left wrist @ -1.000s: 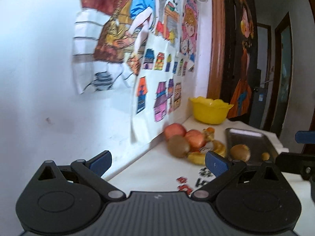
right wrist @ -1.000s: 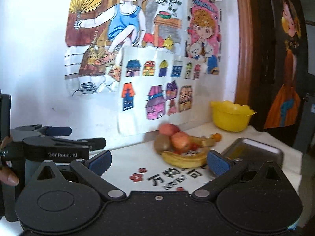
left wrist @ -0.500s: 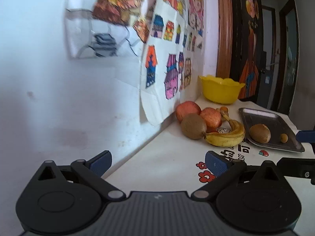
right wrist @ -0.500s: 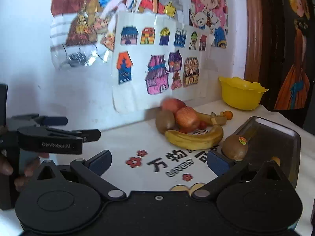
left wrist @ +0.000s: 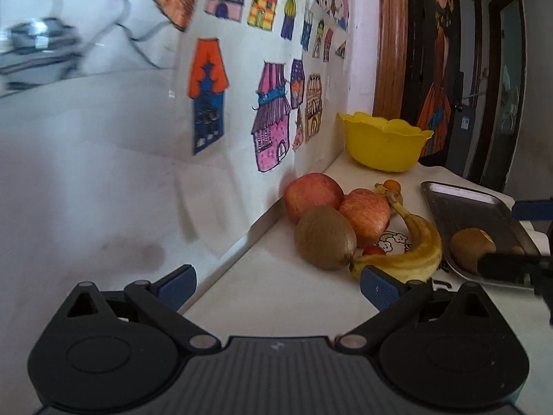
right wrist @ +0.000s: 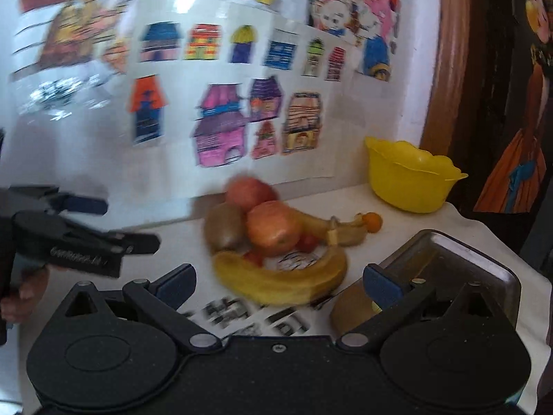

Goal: Organize fruits
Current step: 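Grasp the yellow banana with the right tool while the left tool grasps the second kiwi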

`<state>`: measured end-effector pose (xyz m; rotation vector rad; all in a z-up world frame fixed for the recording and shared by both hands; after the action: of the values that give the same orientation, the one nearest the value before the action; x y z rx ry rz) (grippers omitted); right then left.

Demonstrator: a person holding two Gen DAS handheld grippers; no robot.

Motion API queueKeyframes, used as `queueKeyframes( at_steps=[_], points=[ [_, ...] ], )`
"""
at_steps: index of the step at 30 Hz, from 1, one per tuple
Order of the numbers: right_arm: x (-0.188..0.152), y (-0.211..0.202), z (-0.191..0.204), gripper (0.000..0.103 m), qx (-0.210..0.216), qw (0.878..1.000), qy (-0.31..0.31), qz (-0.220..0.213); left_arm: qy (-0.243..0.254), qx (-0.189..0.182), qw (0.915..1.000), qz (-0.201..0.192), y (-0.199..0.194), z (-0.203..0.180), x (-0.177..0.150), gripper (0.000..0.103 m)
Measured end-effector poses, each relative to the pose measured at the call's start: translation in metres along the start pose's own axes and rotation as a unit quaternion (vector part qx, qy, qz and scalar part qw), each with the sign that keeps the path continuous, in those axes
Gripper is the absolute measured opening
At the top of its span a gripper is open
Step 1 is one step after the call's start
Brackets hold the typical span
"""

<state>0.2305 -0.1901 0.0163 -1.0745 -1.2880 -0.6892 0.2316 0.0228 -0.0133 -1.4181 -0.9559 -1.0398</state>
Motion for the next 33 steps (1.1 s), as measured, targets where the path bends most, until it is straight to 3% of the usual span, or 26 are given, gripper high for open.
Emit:
queueKeyframes(
  at_steps=[5,12,21,25,31,33],
  points=[
    [0.002,0.039,-0.034,0.102,-0.009,1.0,0.01,0.014,-0.007,0.0,0.9998,0.016,0.031,-0.005,0.005,0.103],
    [-0.006,0.088,-0.068,0.091,-0.015,0.998,0.024,0.052,-0.027,0.003,0.9991,0.032,0.065,-0.018,0.01,0.103],
    [-0.02,0.122,-0.081,0.087,0.017,0.994,0.055,0.089,-0.013,0.007,0.9987,0.049,0.099,-0.032,0.006,0.102],
    [-0.025,0.133,-0.078,0.077,0.023,0.993,0.048,0.105,-0.012,-0.004,0.9985,0.053,0.107,-0.035,0.007,0.102],
    [-0.03,0.145,-0.072,0.071,0.04,0.99,0.045,0.124,-0.026,-0.023,0.9981,0.051,0.108,-0.035,0.007,0.093],
    [-0.031,0.148,-0.071,0.068,0.042,0.99,0.045,0.129,-0.034,-0.031,0.9974,0.055,0.107,-0.034,0.007,0.085]
  ],
)
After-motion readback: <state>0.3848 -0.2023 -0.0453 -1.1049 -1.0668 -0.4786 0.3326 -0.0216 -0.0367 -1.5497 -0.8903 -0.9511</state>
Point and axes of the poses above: each gripper's, at about its wrist camera, not at the fingertips, and y roughly the way its jaws point, z to its left, x to its top, the point moved 5 cm from there along y, roughly the way its jaws point, and after that the axes turned 14 degrees about -z, right-handed, at the moved point
